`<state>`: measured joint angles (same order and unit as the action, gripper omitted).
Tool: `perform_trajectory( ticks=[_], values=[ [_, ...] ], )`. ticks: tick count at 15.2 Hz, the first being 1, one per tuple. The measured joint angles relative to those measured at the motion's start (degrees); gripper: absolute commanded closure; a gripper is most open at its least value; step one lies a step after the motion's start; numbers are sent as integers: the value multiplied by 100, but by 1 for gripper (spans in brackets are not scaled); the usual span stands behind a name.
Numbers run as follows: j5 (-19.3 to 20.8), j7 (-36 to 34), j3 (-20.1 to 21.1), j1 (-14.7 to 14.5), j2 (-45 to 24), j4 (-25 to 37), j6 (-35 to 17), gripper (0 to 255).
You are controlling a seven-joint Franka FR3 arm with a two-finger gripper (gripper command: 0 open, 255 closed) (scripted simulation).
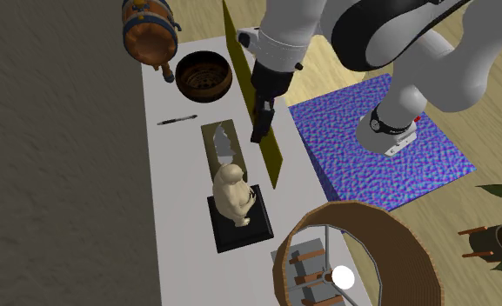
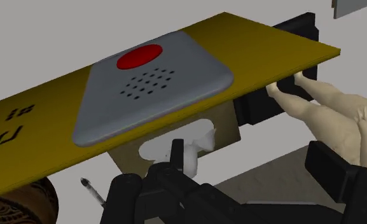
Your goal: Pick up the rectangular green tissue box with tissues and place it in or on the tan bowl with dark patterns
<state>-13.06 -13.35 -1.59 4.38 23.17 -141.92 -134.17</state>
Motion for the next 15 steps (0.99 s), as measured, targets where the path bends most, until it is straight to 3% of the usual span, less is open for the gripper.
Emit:
perform_trajectory(
  ticks=[6,15],
  values=[
    [-877,-8,-253,-74,-1142,97,-1213,0],
    [-1381,271,-259,-229,-1826,173,-1836,0]
  ],
)
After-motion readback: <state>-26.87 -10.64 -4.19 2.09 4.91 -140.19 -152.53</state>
